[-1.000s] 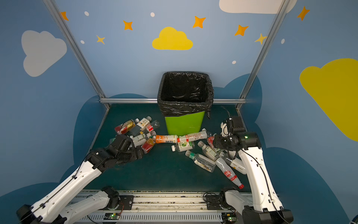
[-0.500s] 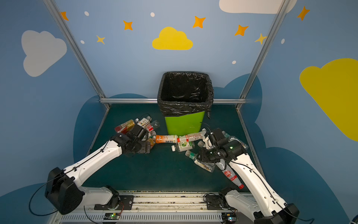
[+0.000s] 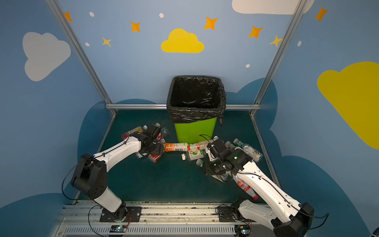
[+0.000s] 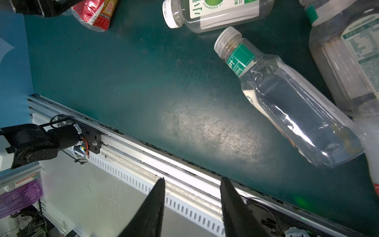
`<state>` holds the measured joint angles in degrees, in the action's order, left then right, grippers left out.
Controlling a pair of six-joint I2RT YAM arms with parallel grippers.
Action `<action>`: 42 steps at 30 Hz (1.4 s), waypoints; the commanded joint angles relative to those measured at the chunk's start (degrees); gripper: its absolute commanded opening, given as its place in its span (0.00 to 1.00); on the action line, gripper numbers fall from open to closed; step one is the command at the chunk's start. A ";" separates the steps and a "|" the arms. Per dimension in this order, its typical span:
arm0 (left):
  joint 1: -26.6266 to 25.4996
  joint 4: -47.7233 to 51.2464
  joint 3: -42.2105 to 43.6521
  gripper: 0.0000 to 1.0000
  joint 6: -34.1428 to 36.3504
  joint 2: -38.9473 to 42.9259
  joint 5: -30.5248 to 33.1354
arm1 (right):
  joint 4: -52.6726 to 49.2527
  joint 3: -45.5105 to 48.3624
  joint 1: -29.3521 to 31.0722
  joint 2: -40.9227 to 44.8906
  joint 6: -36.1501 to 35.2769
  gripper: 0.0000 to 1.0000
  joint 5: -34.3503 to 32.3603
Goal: Throw the plastic bottles in the bin
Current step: 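Lower the right gripper to the pile while the left gripper descends on a yellow-labelled bottle, then close the left gripper on the white-capped yellow-labelled bottle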
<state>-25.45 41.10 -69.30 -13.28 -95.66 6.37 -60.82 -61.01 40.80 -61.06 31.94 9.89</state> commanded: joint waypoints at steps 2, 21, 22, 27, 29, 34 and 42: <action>0.16 0.95 -2.88 0.92 2.64 -3.39 -2.28 | -0.18 -0.76 0.44 -0.04 0.66 0.46 -1.67; 0.54 -0.05 -3.30 0.83 2.21 -9.89 -3.03 | -1.85 -3.09 0.42 -1.41 -1.00 0.48 -3.63; 0.51 -0.06 -3.30 0.80 2.25 -10.03 -2.95 | -1.87 -3.22 0.35 -1.64 -1.11 0.48 -3.72; 0.50 -0.14 -3.13 0.68 2.21 -10.69 -2.81 | -2.06 -3.67 0.36 -2.26 -1.62 0.49 -3.83; 0.55 -0.32 -2.74 0.66 2.08 -10.61 -2.55 | -2.12 -3.65 0.29 -2.35 -1.71 0.49 -3.84; 0.55 0.44 -2.17 0.52 1.60 -8.88 -2.77 | -2.44 -3.85 0.28 -2.22 -1.71 0.49 -4.29; 0.51 4.46 1.19 0.52 -1.38 2.05 -2.41 | -2.18 -3.76 0.31 -1.43 -1.41 0.49 -5.40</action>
<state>-25.12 42.30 -68.58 -12.88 -98.63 3.33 -61.93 -63.55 41.04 -63.22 30.85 5.74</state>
